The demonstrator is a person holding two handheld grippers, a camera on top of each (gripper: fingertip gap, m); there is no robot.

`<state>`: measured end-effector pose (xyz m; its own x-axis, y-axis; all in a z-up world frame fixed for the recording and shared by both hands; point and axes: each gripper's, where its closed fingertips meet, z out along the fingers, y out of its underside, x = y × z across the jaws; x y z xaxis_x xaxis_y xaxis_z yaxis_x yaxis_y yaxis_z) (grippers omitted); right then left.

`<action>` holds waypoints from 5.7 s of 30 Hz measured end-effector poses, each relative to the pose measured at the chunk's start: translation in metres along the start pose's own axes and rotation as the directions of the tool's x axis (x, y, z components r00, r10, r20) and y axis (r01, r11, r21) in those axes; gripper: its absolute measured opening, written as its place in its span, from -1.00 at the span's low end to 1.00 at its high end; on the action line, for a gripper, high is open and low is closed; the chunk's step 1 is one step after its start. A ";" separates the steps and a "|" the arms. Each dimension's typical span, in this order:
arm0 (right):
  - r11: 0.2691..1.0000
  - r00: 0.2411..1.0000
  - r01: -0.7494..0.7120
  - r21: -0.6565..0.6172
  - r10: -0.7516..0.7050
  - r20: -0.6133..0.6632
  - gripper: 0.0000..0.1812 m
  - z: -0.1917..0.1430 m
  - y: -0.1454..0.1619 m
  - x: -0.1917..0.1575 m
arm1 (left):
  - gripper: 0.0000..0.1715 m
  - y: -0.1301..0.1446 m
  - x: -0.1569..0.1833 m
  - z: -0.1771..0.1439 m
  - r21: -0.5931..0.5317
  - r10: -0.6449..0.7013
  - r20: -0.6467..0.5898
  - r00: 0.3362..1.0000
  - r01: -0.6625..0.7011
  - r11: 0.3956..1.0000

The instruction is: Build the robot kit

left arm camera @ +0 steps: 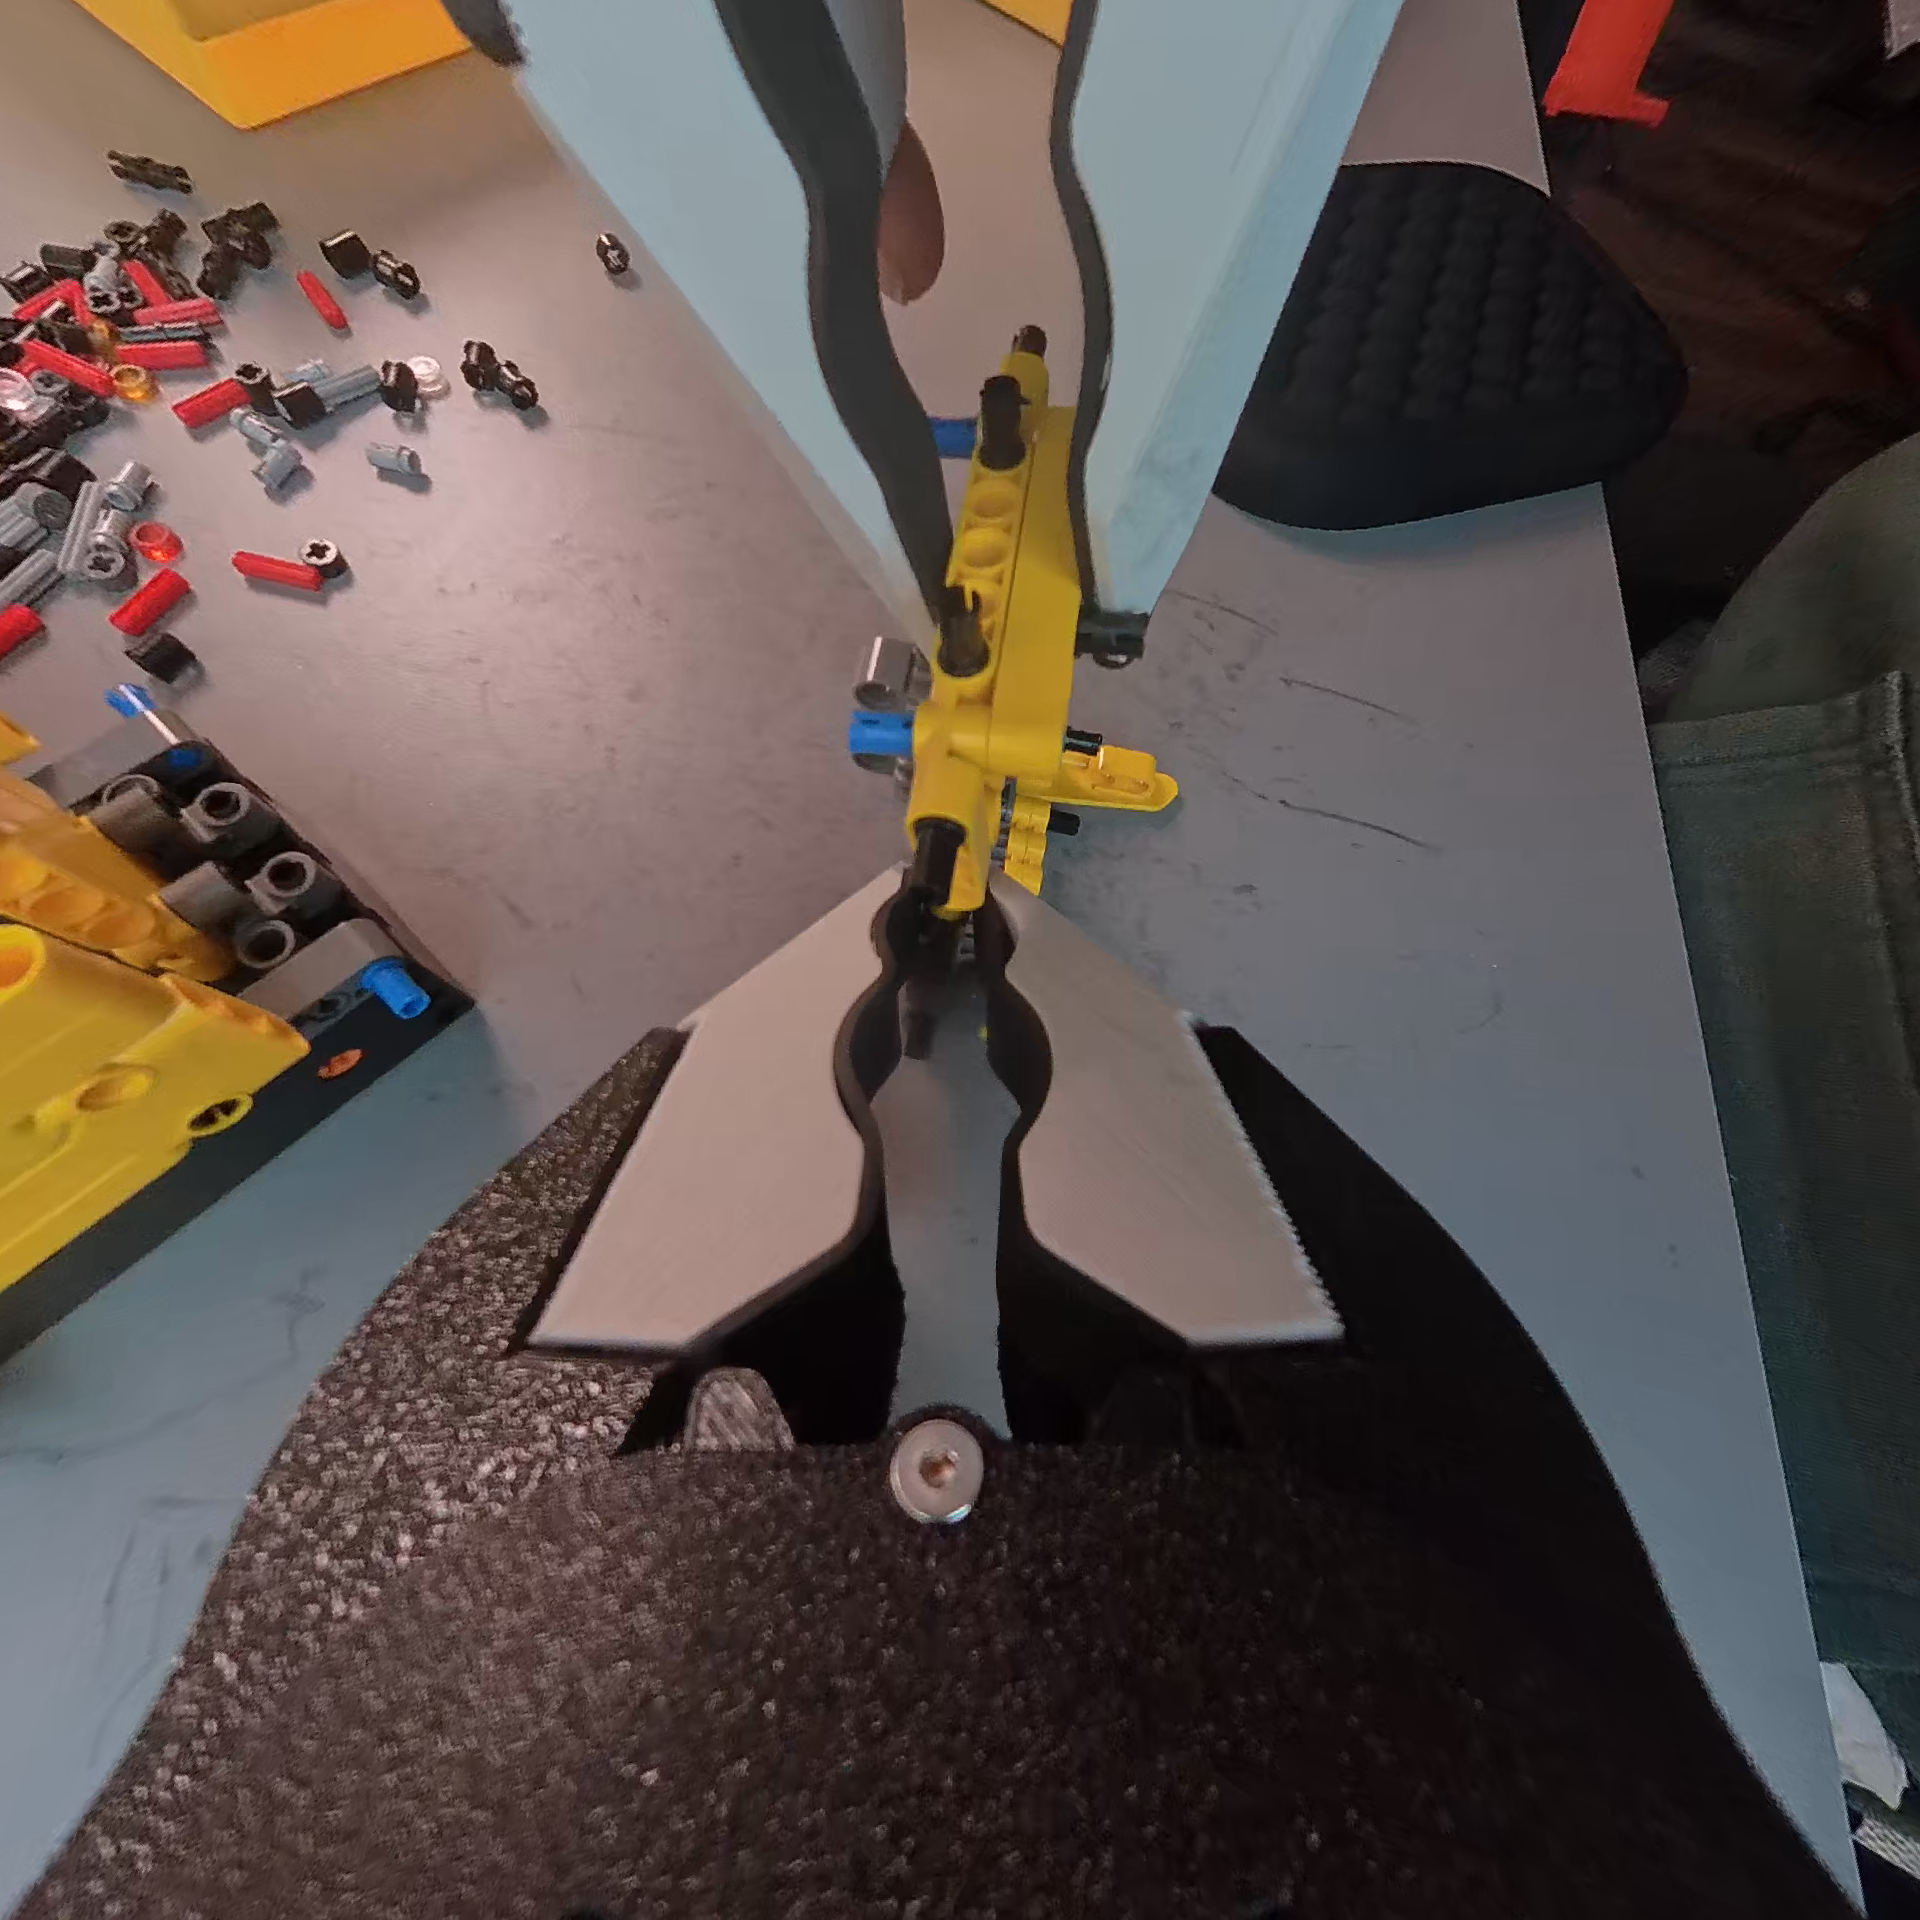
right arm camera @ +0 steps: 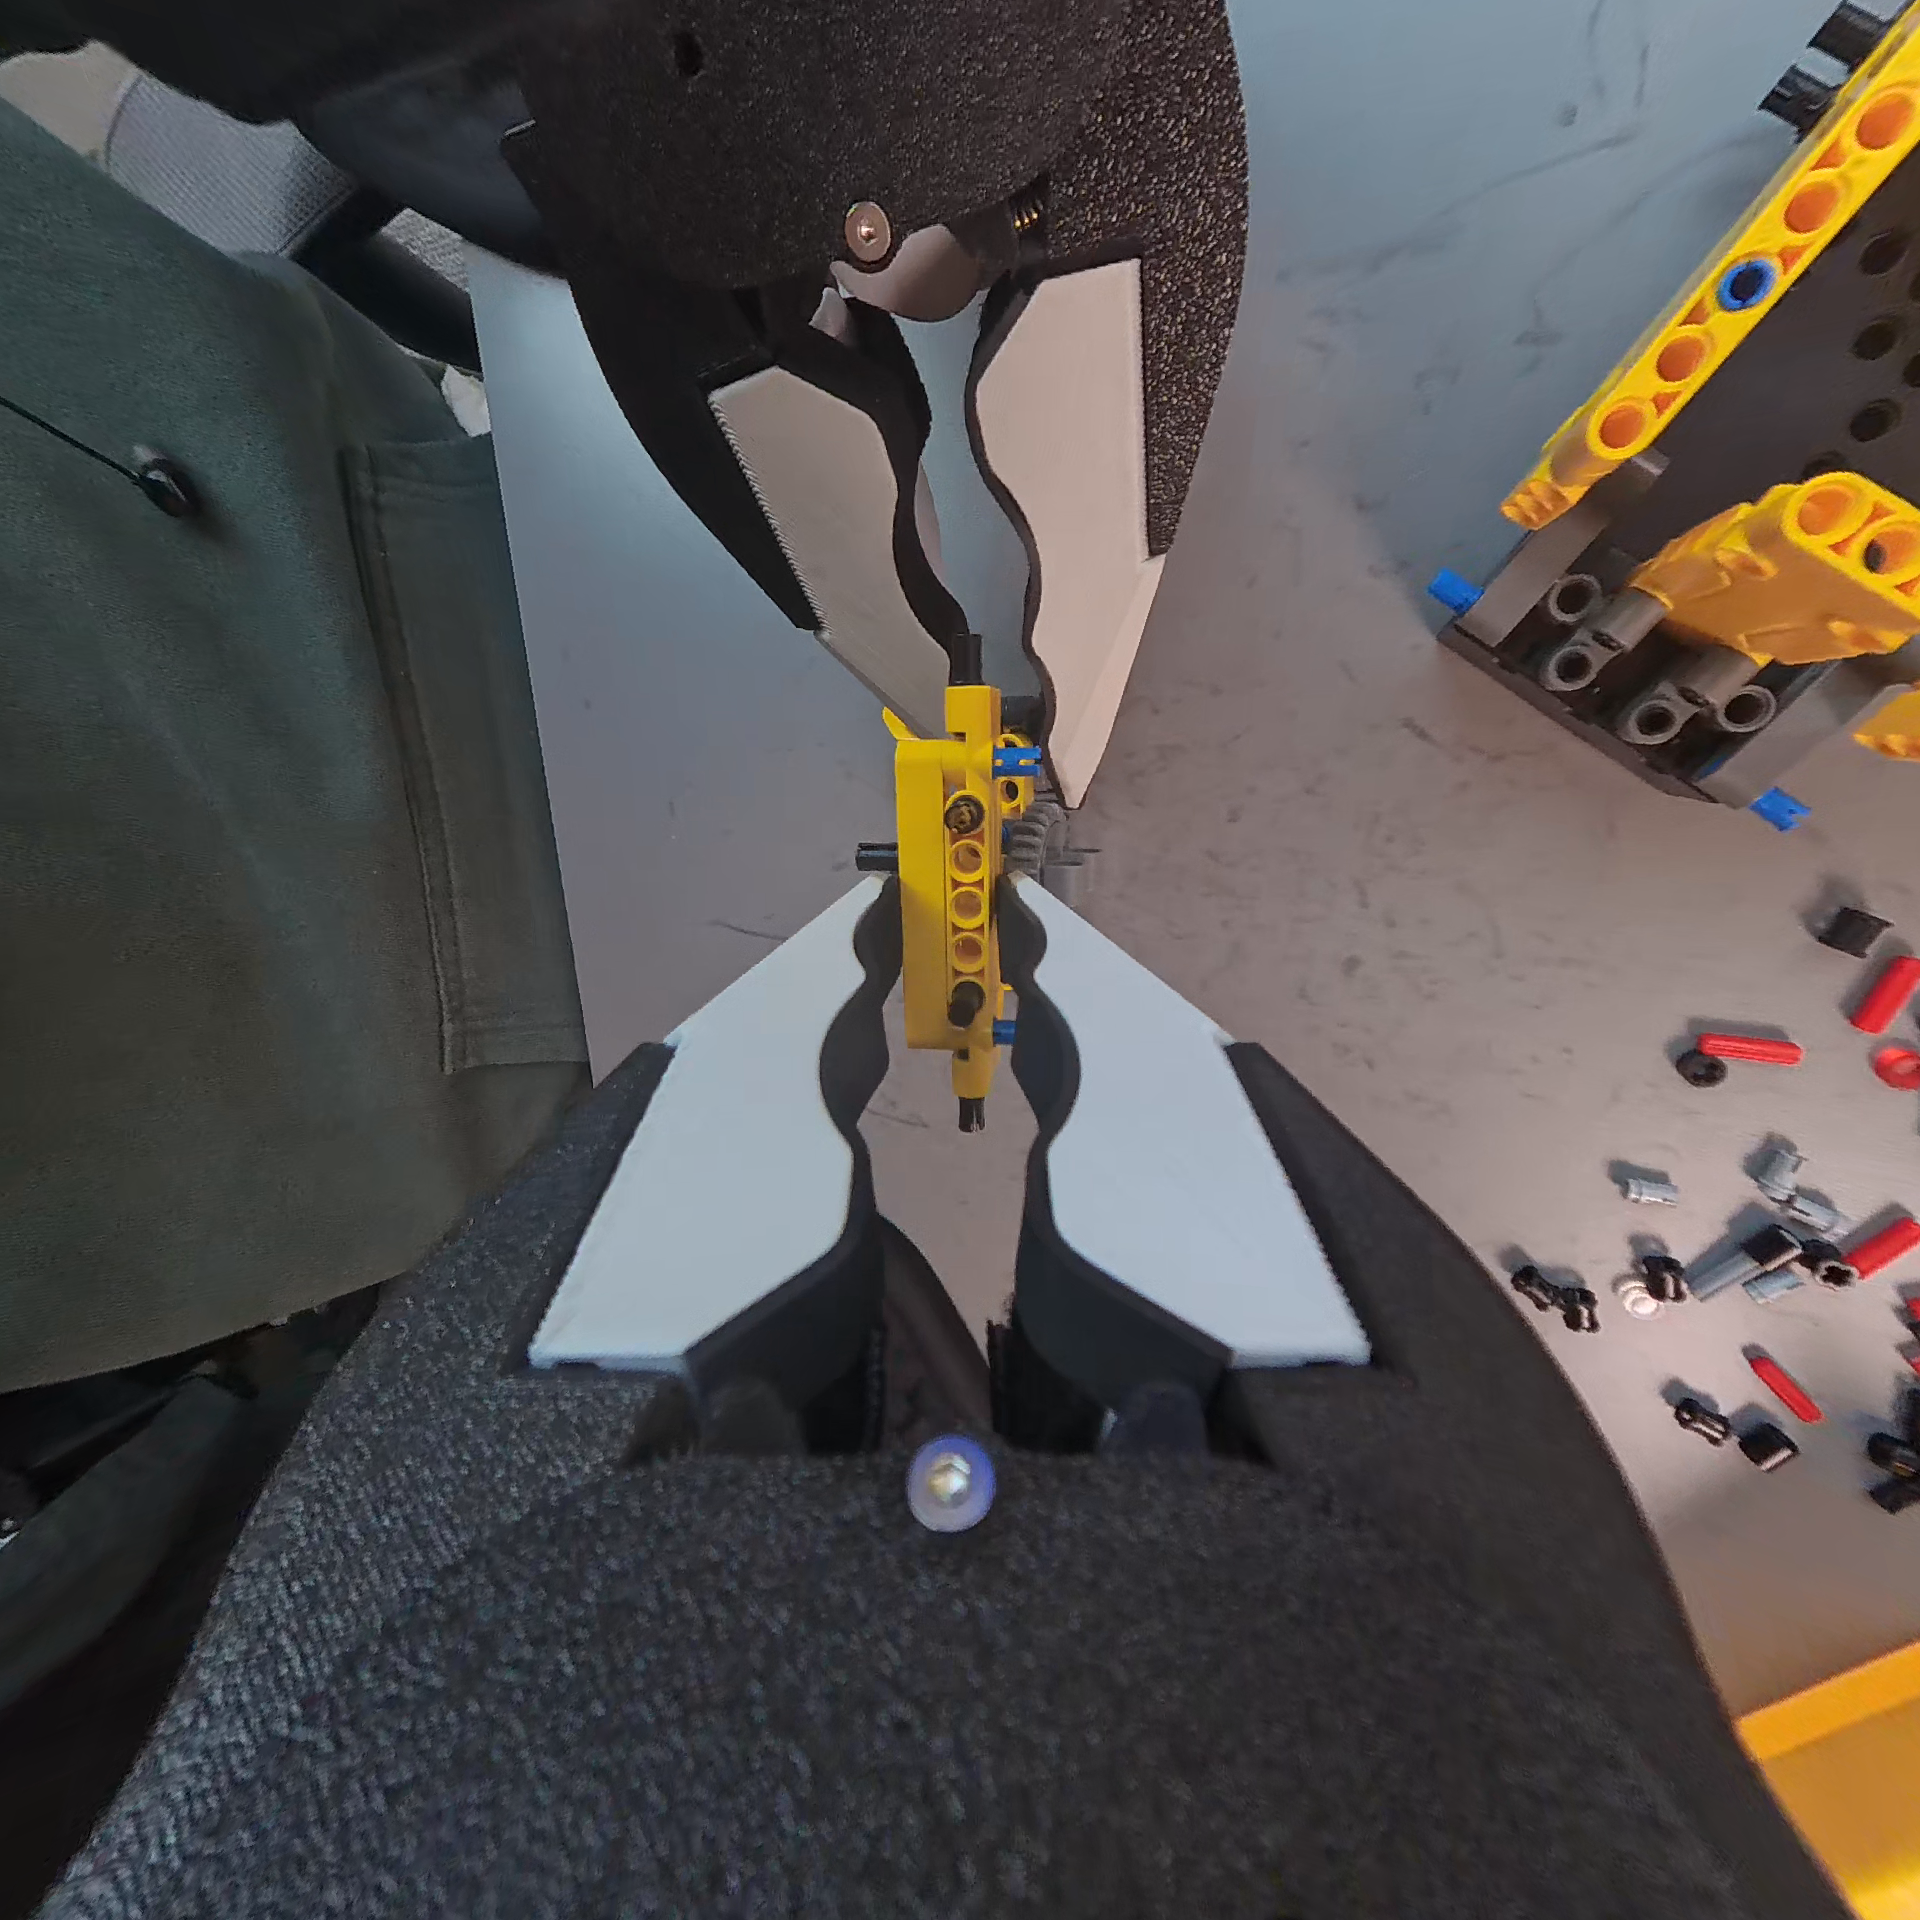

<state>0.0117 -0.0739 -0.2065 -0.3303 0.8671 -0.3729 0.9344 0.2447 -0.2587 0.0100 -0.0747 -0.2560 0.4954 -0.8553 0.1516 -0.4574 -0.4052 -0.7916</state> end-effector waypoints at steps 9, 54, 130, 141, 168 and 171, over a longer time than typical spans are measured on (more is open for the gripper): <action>0.998 0.995 0.064 -0.005 -0.065 -0.074 -0.81 0.001 0.000 -0.001 | -0.90 0.000 0.001 0.000 -0.001 0.006 0.003 1.000 -0.006 1.000; 0.942 0.960 0.260 0.211 -0.227 -0.165 -0.81 0.003 0.000 -0.009 | -0.91 0.003 -0.001 0.000 -0.015 0.077 0.091 0.993 -0.076 0.997; 0.945 0.964 0.262 0.194 -0.249 -0.089 -0.79 0.006 0.000 -0.011 | -0.92 0.005 0.009 0.003 -0.035 0.191 0.081 0.978 -0.188 0.981; 0.961 0.974 0.228 0.156 -0.226 -0.029 -0.80 0.004 0.000 -0.006 | -0.92 0.004 0.008 0.002 -0.027 0.119 0.030 0.992 -0.119 0.993; 0.984 0.995 0.103 0.147 -0.102 -0.013 -0.81 0.006 0.000 -0.013 | -0.91 -0.007 0.012 0.001 0.037 0.090 0.043 0.995 -0.091 0.995; 0.984 0.994 0.110 0.139 -0.108 -0.019 -0.81 0.006 0.000 -0.012 | -0.91 -0.007 0.012 0.001 0.038 0.084 0.039 0.996 -0.085 0.996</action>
<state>0.0154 -0.0873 -0.2074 -0.4269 0.8438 -0.3253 0.8650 0.2760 -0.4191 0.0194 -0.0816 -0.2492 0.4837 -0.8731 0.0618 -0.4696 -0.3184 -0.8235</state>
